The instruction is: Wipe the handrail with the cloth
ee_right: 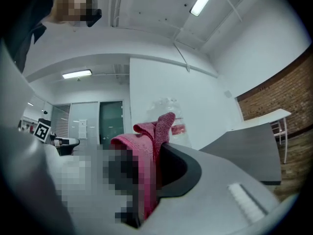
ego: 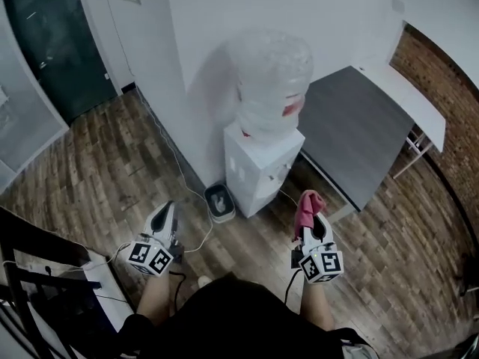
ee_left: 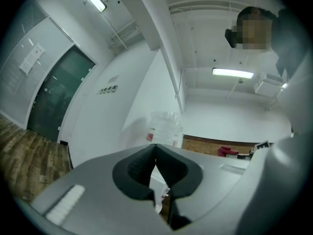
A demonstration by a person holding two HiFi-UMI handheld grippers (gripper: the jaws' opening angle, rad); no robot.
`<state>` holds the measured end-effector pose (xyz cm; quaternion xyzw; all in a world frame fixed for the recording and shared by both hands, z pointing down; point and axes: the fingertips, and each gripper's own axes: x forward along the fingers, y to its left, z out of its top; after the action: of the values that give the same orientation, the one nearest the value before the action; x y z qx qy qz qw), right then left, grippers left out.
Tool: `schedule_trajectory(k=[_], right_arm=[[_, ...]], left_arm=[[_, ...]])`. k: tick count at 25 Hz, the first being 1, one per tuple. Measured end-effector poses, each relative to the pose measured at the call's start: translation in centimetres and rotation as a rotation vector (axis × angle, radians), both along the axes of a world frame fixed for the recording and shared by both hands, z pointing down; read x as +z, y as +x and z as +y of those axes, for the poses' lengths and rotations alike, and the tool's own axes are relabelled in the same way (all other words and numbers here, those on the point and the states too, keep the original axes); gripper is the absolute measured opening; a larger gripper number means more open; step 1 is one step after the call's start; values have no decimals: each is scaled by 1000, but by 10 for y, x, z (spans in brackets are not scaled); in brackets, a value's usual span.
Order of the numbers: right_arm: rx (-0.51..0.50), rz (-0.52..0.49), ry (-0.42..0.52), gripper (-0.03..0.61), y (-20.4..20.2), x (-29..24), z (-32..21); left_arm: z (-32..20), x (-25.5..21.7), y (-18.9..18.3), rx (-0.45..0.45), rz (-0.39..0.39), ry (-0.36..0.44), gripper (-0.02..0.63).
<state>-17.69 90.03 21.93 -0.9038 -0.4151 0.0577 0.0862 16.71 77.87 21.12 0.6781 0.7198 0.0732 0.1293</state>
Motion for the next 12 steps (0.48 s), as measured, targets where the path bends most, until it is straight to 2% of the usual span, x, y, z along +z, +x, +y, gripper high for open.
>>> schedule_trajectory(k=[12], right_arm=[[-270,-9,-46,51,154,-20,-15]], left_arm=[[-97,1,110,-260,17,-17,0]])
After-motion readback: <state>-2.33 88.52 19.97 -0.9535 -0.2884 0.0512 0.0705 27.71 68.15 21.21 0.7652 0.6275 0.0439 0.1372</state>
